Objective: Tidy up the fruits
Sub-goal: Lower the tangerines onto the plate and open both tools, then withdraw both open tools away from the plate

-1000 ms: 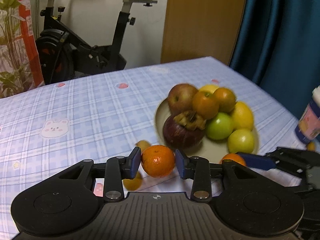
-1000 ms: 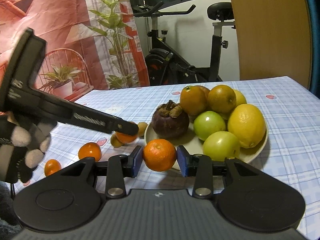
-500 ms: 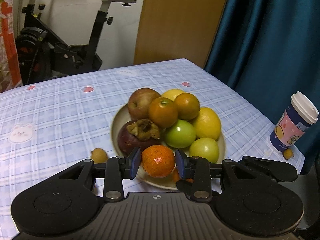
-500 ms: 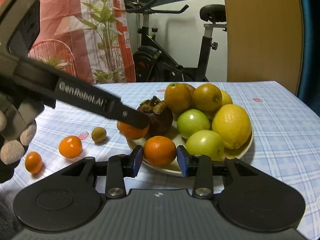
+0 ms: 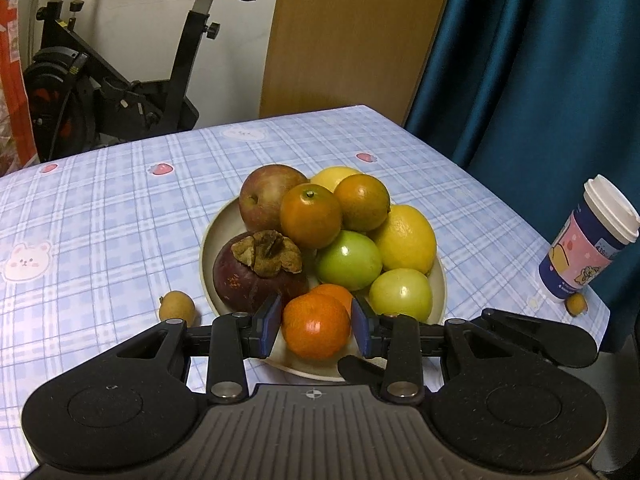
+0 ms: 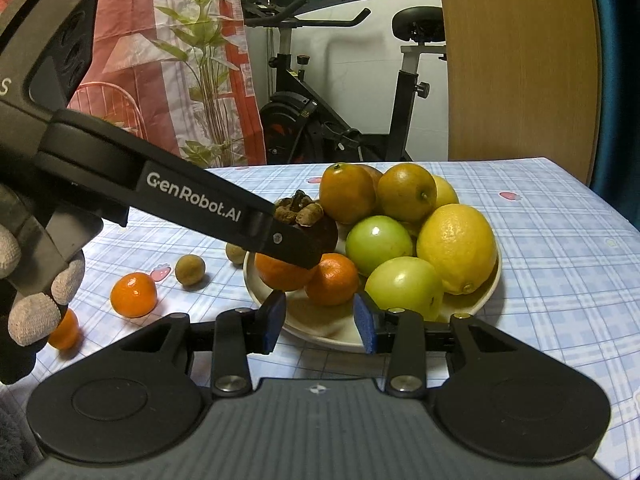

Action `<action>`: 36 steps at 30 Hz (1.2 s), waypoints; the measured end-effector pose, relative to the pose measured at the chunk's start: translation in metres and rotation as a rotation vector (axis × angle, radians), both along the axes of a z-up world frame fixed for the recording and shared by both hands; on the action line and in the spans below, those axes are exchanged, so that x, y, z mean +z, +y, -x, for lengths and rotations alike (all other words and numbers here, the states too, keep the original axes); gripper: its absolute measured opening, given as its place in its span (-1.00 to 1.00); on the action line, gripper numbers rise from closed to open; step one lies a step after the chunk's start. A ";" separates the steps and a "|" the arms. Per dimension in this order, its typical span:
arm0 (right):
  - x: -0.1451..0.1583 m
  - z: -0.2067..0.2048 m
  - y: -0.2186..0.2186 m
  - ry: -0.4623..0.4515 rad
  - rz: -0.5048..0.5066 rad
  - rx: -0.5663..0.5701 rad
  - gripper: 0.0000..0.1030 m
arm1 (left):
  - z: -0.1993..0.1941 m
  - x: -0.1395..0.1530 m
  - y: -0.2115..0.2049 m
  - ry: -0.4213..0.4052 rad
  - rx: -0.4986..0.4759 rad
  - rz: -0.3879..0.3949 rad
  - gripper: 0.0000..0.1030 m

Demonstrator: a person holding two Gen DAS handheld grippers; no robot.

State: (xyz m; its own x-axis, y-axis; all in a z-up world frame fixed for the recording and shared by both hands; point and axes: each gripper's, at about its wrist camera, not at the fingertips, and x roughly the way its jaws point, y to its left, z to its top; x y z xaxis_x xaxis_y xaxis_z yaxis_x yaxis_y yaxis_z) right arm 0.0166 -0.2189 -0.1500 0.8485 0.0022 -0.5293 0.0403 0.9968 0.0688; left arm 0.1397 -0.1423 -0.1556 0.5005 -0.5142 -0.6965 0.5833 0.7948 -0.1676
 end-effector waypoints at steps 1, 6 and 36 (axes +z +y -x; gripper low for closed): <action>0.000 0.000 0.000 0.000 0.000 -0.001 -0.20 | 0.000 0.000 0.000 0.001 0.001 -0.005 -0.22; 0.000 -0.001 -0.001 0.000 0.000 -0.001 -0.18 | 0.003 0.002 0.002 -0.008 0.001 -0.006 -0.21; 0.006 0.003 0.016 -0.001 -0.050 0.094 -0.18 | 0.025 0.042 0.168 -0.044 0.450 0.071 -0.19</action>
State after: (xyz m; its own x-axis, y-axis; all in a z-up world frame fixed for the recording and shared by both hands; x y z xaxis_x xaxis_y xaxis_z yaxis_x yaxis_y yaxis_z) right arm 0.0137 -0.2024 -0.1437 0.8438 0.1086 -0.5256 -0.0536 0.9915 0.1189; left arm 0.1152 0.0261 -0.1134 0.7132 -0.2848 -0.6405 0.1907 0.9581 -0.2138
